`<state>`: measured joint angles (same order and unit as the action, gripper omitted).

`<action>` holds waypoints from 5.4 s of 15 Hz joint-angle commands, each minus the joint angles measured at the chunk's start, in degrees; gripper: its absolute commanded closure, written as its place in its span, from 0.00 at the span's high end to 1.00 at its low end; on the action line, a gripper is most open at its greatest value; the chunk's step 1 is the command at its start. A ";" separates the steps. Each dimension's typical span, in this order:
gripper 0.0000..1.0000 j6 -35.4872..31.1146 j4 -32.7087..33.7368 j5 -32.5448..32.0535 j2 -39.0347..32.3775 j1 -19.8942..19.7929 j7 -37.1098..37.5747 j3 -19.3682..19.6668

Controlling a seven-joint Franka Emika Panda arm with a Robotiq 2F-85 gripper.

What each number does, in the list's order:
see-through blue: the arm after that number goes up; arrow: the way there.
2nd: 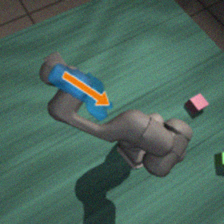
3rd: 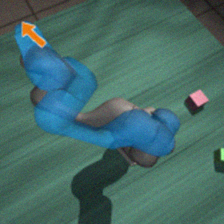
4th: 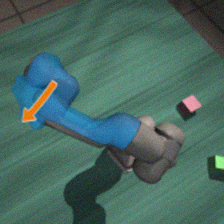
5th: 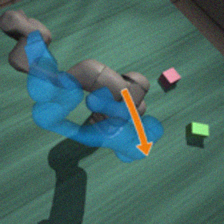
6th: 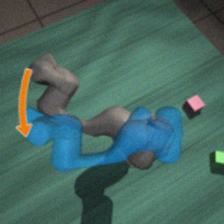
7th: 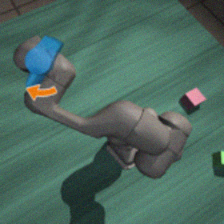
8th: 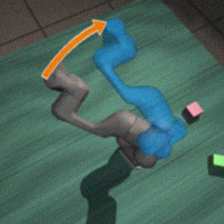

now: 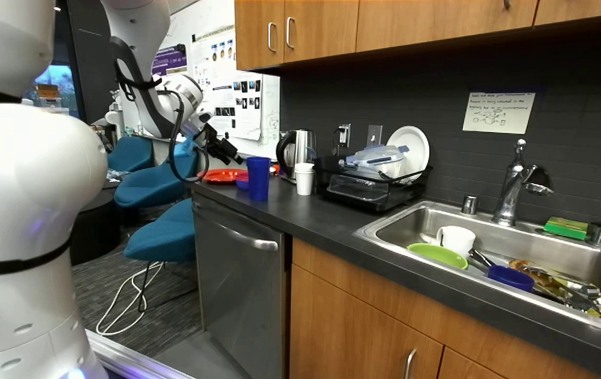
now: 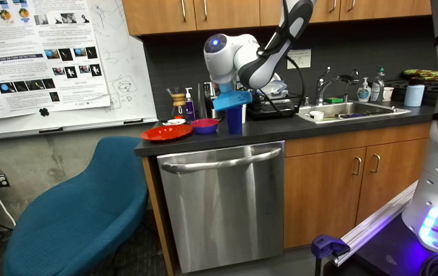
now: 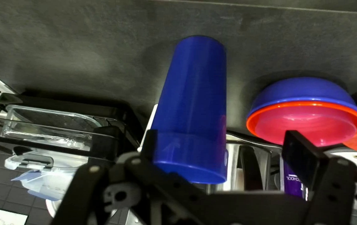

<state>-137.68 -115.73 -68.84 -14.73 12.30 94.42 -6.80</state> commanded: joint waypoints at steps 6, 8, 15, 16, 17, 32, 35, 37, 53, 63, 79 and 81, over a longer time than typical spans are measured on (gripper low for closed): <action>1.00 -0.17 4.76 -1.11 -8.33 0.21 3.48 0.71; 1.00 0.50 5.62 -0.99 -9.51 0.36 4.22 1.14; 1.00 3.21 7.36 -1.71 -10.94 1.06 9.72 2.69; 1.00 3.86 7.72 -1.94 -11.09 1.19 10.74 2.88; 1.00 4.49 8.00 -2.30 -11.20 1.30 11.54 3.04; 1.00 7.57 12.85 -8.40 -14.24 0.70 16.71 2.91; 1.00 8.43 14.74 -7.62 -16.14 0.42 15.77 3.04; 1.00 8.73 16.20 -7.05 -17.31 0.07 15.12 3.11; 0.60 6.94 20.28 -6.62 -19.56 -1.88 14.03 3.81; 0.60 4.54 12.74 -6.88 -9.68 -1.81 14.84 3.61; 0.60 22.29 15.91 0.84 8.07 -4.28 -4.01 2.77; 0.60 23.43 18.42 2.25 7.25 -4.86 -7.70 2.88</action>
<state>-116.63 -101.57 -68.82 -5.92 8.51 92.13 -3.56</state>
